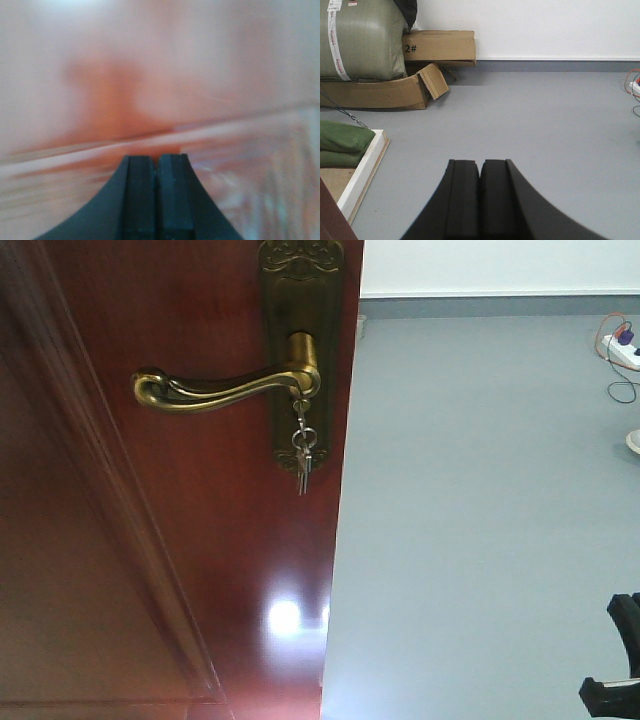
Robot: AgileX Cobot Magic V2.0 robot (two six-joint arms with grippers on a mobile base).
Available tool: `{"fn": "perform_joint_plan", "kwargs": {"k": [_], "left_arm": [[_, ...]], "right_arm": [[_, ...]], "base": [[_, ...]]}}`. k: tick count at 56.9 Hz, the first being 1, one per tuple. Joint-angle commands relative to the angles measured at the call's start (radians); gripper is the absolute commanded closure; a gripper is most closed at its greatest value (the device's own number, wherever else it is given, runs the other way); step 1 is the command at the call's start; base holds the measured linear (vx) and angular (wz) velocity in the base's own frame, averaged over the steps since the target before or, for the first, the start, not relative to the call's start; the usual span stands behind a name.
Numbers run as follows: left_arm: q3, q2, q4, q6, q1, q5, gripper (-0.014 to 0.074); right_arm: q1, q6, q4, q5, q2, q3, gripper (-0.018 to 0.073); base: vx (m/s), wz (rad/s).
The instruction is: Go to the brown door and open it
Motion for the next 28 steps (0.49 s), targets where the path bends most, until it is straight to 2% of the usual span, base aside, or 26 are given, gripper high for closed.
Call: {"fn": "perform_joint_plan", "kwargs": {"k": [1,5,19,28], "left_arm": [[-0.034,0.000,0.316,-0.332,-0.002,-0.060,0.0603],[-0.034,0.000,0.391,-0.395,-0.002,-0.059,0.0603],[-0.034,0.000,0.397,-0.372,-0.002,-0.052,0.0603],[-0.019,0.004,0.398,-0.372,0.000,0.009,0.0603]], "right_arm": [[0.001,-0.008,-0.002,-0.077,-0.006,0.004,0.0559],[0.001,-0.008,-0.002,-0.077,-0.006,0.004,0.0559],[0.001,-0.008,-0.002,-0.077,-0.006,0.004,0.0559],[0.001,-0.008,-0.002,-0.077,-0.006,0.004,0.0559]], "base": [[0.00,0.00],[0.00,0.00],[0.00,0.00],[0.00,0.00]]}}
